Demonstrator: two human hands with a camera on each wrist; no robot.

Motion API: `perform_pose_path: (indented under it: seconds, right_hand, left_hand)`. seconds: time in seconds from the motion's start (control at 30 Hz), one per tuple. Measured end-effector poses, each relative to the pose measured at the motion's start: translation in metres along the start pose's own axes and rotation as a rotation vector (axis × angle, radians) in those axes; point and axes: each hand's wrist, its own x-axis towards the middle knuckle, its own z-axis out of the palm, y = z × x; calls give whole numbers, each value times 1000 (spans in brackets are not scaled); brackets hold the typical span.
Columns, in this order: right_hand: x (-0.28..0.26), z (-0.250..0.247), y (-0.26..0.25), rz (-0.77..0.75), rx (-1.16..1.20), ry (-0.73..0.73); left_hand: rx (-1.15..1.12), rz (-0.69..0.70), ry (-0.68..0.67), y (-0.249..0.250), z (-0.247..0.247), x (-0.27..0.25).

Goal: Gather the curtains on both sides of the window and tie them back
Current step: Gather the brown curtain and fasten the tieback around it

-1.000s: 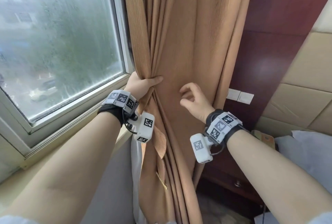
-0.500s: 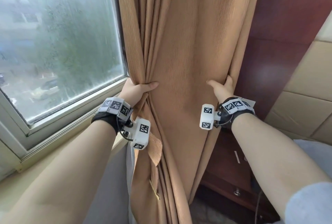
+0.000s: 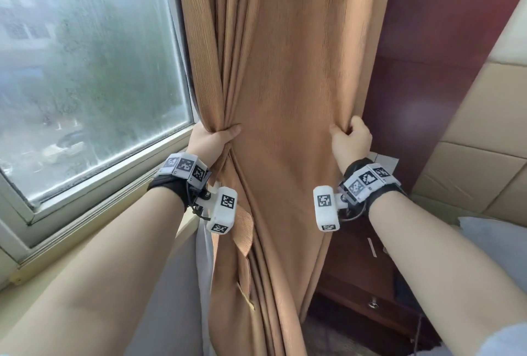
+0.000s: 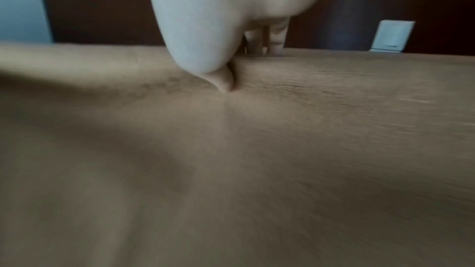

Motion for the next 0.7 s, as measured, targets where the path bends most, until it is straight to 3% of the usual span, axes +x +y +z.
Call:
perform_pose_path:
  seconds: [0.17, 0.3, 0.47, 0.7]
  right_hand:
    - [-42, -2, -18, -346, -119, -141]
    - [-72, 2, -45, -539, -190, -260]
    - [-96, 20, -68, -655, -133, -337]
    - [-104, 44, -67, -605, -217, -606]
  left_hand:
    - [73, 32, 73, -6, 12, 7]
    - [83, 48, 80, -8, 17, 7]
    - [91, 60, 21, -6, 13, 2]
    - [116, 69, -43, 0, 1, -7]
